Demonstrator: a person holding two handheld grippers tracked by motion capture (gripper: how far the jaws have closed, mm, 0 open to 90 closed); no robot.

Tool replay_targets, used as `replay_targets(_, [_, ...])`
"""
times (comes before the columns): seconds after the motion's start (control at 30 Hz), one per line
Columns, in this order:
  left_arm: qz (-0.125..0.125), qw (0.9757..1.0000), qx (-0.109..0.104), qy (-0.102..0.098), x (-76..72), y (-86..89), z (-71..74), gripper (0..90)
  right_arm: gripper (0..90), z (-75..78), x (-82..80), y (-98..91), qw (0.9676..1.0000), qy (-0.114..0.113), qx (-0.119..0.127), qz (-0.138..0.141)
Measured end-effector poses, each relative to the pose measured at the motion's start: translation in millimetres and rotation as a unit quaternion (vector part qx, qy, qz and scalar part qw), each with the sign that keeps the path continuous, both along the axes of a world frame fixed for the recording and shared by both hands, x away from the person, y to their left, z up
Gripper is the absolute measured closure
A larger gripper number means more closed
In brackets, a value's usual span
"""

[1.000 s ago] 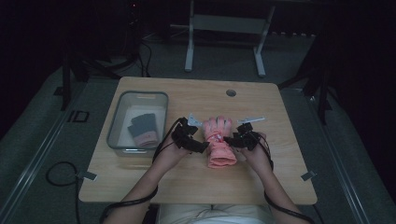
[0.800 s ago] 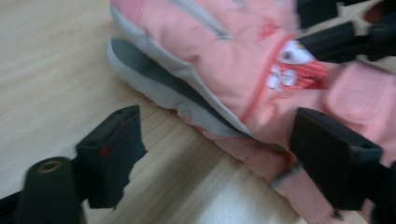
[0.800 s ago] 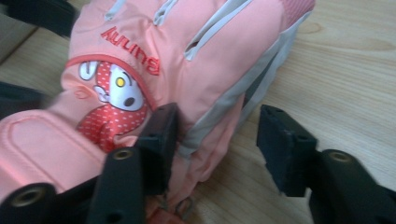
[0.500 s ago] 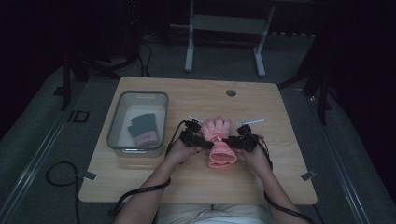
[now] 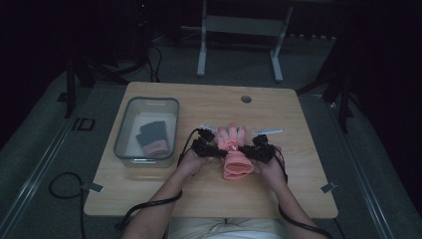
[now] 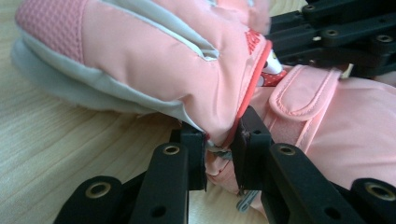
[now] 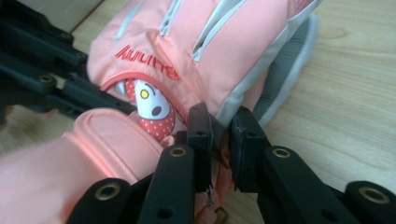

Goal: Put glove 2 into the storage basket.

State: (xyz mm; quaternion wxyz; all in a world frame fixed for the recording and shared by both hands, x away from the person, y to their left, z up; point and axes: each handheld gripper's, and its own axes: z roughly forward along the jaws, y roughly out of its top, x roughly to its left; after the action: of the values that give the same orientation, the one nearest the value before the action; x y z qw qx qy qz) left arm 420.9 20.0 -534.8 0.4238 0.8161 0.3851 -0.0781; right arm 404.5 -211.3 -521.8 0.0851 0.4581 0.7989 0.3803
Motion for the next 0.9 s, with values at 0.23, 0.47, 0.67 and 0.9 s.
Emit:
replay_targets(0.23, [-0.025,0.9992,-0.007,-0.03,-4.7,-0.7,18.2,78.8,81.8,10.9,-1.5,-4.9,0.9999,-0.004,0.014,-0.003])
replay_targets(0.47, [-0.041,0.9977,-0.014,-0.053,-8.7,1.6,39.6,79.9,83.2,24.0,-3.9,-4.0,0.9993,-0.019,0.031,-0.005])
replay_targets(0.67, [-0.046,0.9959,-0.018,-0.076,-6.5,10.0,70.8,80.5,85.0,45.9,-3.8,2.6,0.9979,-0.039,0.052,-0.007])
replay_targets(0.9, [-0.042,0.9944,-0.021,-0.094,-5.6,21.8,92.8,80.7,85.2,65.7,0.7,16.1,0.9968,-0.057,0.056,-0.004])
